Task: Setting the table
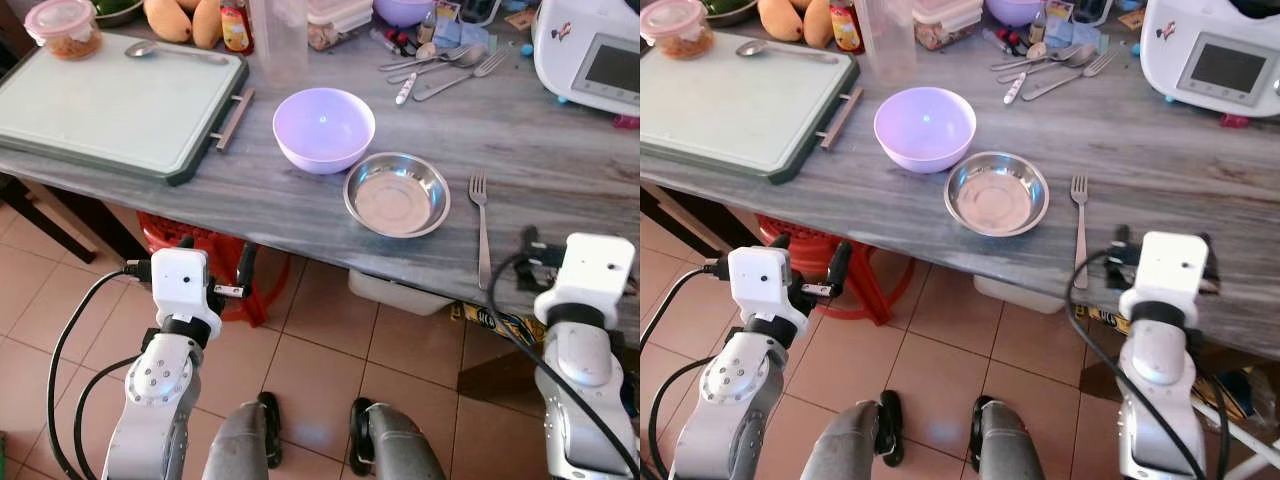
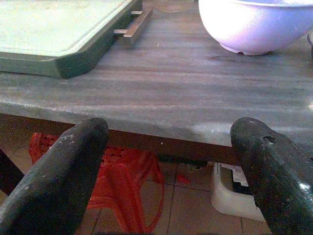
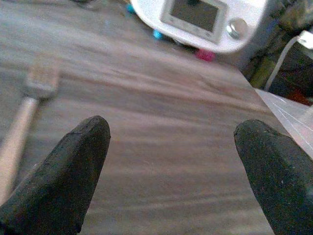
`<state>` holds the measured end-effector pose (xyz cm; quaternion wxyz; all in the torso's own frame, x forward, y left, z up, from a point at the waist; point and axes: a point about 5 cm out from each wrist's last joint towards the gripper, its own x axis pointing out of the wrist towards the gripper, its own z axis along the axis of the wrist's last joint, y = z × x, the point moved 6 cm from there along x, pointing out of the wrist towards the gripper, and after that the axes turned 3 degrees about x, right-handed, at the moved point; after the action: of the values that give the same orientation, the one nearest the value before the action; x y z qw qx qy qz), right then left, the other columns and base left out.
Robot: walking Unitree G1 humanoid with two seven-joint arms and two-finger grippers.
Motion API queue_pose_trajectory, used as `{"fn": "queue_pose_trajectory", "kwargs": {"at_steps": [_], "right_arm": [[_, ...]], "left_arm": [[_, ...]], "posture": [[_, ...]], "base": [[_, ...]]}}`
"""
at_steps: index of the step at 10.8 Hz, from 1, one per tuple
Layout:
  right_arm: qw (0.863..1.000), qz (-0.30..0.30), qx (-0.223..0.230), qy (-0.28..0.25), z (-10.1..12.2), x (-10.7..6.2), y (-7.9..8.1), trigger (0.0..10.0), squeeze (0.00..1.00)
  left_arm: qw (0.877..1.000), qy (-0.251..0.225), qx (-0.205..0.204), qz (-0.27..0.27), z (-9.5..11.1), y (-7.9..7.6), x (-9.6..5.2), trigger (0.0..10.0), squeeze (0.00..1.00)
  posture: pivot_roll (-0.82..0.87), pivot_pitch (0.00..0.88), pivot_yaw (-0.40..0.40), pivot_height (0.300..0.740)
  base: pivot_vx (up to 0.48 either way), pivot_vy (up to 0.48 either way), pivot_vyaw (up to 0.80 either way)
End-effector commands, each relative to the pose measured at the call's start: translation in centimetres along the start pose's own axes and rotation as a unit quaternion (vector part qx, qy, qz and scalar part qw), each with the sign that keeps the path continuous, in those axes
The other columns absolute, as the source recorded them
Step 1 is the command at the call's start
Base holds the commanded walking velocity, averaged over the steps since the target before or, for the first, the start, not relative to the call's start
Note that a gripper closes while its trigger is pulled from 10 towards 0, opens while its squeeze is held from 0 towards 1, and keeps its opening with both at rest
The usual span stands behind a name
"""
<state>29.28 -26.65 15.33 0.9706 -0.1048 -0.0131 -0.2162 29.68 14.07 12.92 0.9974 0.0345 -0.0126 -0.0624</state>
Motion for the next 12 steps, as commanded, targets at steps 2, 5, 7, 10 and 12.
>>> {"fn": "queue_pose_trajectory", "kwargs": {"at_steps": [2, 5, 7, 10, 12], "right_arm": [[0.999, -0.029, -0.010, 0.022, -0.8, 0.5, -1.3, 10.0, 0.00], [0.997, -0.021, 0.007, 0.072, -2.7, 1.1, -0.9, 10.0, 0.00], [0.994, 0.004, 0.024, 0.106, -4.0, 0.8, 0.2, 10.0, 0.00], [0.989, 0.057, 0.043, 0.128, -4.5, -0.4, 2.2, 10.0, 0.00], [0.985, 0.081, 0.049, 0.142, -4.9, -1.5, 3.1, 10.0, 0.00]], "left_arm": [[1.000, 0.004, 0.000, -0.006, -0.1, 0.1, -0.2, 10.0, 0.00], [1.000, 0.007, 0.002, -0.010, -0.2, 0.0, -0.4, 10.0, 0.00], [1.000, 0.009, 0.002, -0.009, -0.2, 0.0, -0.6, 10.0, 0.00], [1.000, 0.011, 0.002, -0.010, -0.3, 0.0, -0.6, 10.0, 0.00], [1.000, 0.011, 0.002, -0.011, -0.3, -0.1, -0.6, 10.0, 0.00]], "posture": [[-0.05, 0.225, 0.008, 0.740], [-0.04, 0.239, 0.007, 0.740], [-0.04, 0.243, 0.004, 0.740], [-0.04, 0.248, 0.003, 0.740], [-0.04, 0.248, -0.001, 0.740]], "base": [[0.000, 0.000, 0.00], [0.000, 0.000, 0.00], [0.000, 0.000, 0.00], [0.000, 0.000, 0.00], [0.000, 0.000, 0.00]]}}
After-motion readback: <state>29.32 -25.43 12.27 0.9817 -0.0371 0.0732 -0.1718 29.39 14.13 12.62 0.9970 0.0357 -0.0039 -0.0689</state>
